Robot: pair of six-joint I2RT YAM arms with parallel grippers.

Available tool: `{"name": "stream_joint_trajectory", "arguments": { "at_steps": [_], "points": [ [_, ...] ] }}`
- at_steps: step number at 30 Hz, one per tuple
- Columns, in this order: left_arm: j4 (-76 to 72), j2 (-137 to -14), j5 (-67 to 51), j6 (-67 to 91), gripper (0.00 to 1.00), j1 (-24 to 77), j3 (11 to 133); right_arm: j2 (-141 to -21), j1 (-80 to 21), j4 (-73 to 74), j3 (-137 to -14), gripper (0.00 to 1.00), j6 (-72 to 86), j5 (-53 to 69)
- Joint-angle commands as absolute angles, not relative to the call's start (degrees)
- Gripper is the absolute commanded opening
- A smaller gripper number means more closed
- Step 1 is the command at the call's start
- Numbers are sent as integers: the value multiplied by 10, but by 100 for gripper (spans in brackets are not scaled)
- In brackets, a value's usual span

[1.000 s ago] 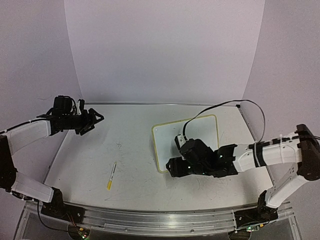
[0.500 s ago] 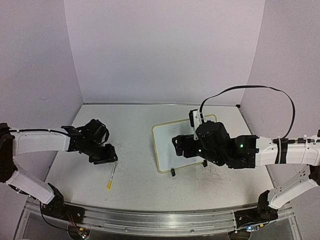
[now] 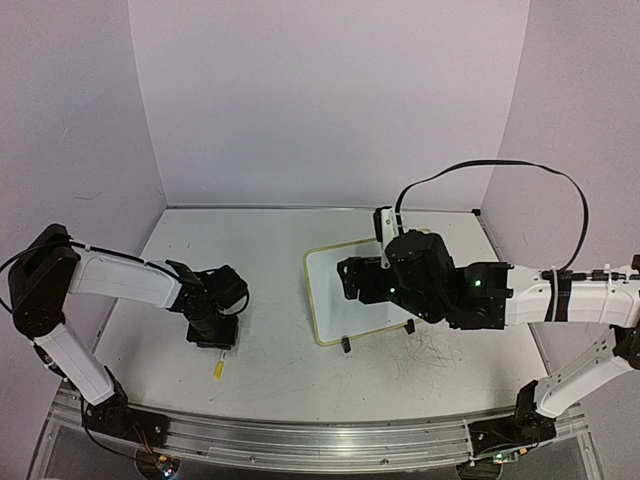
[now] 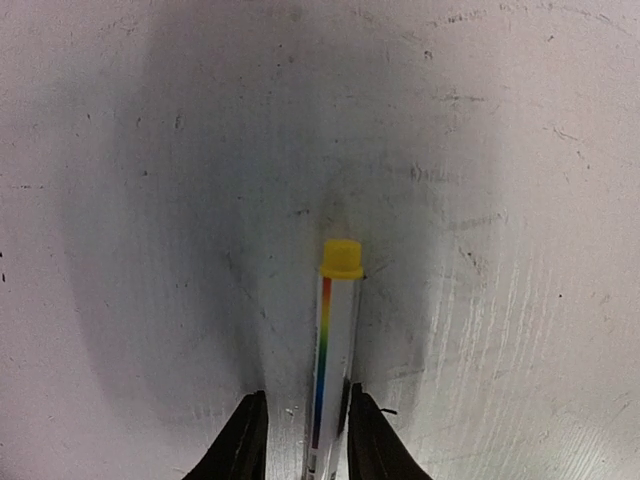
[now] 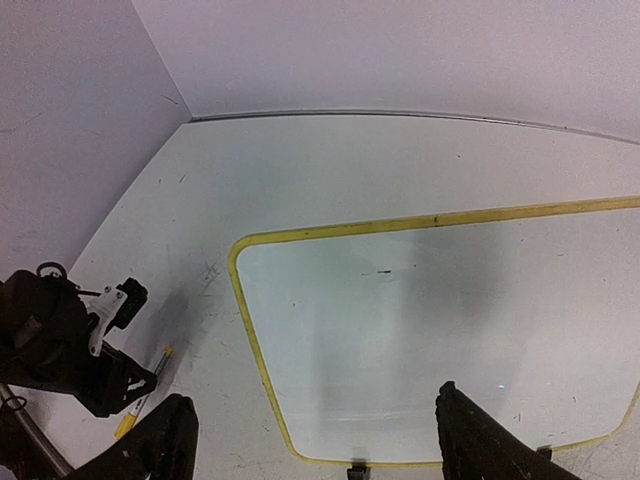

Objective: Write a sentence on the whiteboard
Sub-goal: Pick up the whiteboard marker from the corner of the board.

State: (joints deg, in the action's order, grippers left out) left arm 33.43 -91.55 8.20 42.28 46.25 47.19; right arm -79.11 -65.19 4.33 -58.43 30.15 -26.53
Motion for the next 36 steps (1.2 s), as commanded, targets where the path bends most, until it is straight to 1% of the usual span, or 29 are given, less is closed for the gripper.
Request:
{"name": "stream_joint_trajectory", "arguments": {
  "at_steps": [1, 7, 16, 19, 23, 27, 28, 33, 36],
  "points": [
    [344, -941, 110, 430, 27, 474, 504, -783, -652, 39, -581, 83, 310, -283],
    [343, -962, 112, 430, 19, 479, 518, -785, -653, 39, -583, 83, 312, -287],
    [343, -968, 115, 418, 3, 481, 527, -760, -653, 42, -590, 85, 310, -309],
    [344, -967, 117, 412, 0, 481, 531, -763, -652, 42, -593, 85, 305, -309],
    [350, -938, 126, 402, 0, 481, 543, -768, -647, 43, -594, 86, 311, -291],
    [351, -883, 129, 381, 0, 481, 568, -756, -609, 40, -586, 85, 313, -236],
    [345, -864, 126, 370, 0, 481, 574, -749, -596, 32, -580, 85, 304, -207],
    [275, -757, 62, 288, 0, 481, 599, -707, -500, -44, -543, 85, 258, 38],
    [219, -715, -44, 243, 0, 481, 612, -704, -482, -59, -547, 85, 226, 142]
  ]
}}
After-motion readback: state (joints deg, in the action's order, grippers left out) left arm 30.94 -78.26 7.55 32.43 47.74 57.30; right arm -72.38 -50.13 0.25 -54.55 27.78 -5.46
